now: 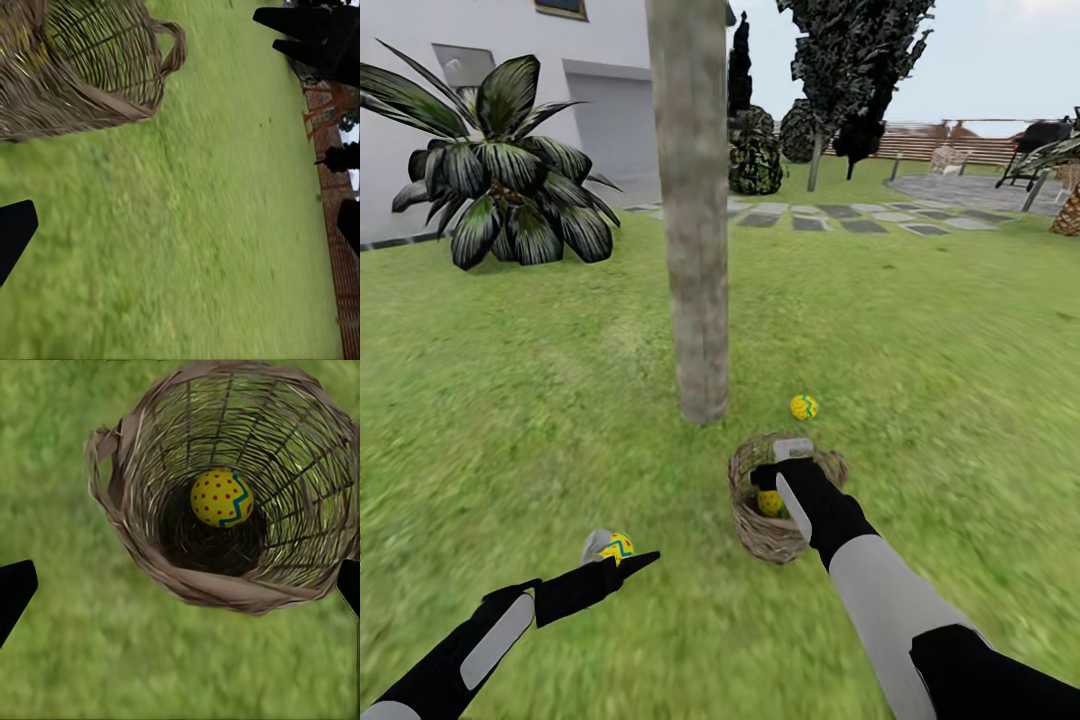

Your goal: Take the three Easter eggs out of the wicker basket on the lawn in the garden, then place them on the lawn next to a single tree (choose any tree) so that all three eggs are next to the same tree and none are left in the basket.

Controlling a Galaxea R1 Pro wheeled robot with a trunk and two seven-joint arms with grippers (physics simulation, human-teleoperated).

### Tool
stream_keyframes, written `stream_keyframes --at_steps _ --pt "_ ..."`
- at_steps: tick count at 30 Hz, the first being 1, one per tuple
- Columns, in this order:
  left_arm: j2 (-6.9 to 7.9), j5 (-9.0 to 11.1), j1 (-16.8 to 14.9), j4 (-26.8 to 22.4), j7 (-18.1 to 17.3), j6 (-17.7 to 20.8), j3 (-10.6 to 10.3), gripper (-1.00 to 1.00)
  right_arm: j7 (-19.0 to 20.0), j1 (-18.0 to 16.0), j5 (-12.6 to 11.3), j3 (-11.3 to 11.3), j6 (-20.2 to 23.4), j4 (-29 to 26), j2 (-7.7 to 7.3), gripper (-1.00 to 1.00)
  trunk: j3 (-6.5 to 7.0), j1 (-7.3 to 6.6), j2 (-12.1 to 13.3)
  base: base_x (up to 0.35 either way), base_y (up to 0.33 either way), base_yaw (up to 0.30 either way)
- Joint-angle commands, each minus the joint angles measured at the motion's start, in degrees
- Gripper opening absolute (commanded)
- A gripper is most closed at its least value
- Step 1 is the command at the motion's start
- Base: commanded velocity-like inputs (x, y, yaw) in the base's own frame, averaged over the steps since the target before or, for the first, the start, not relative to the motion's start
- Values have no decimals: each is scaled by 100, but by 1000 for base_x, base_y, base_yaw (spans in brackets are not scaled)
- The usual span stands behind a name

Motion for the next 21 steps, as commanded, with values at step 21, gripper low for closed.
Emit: stream_keyframes --at_steps 21 --pt "49 32 0 9 -31 -14 28 100 9 2 0 0 0 8 0 100 -109 0 0 77 -173 117"
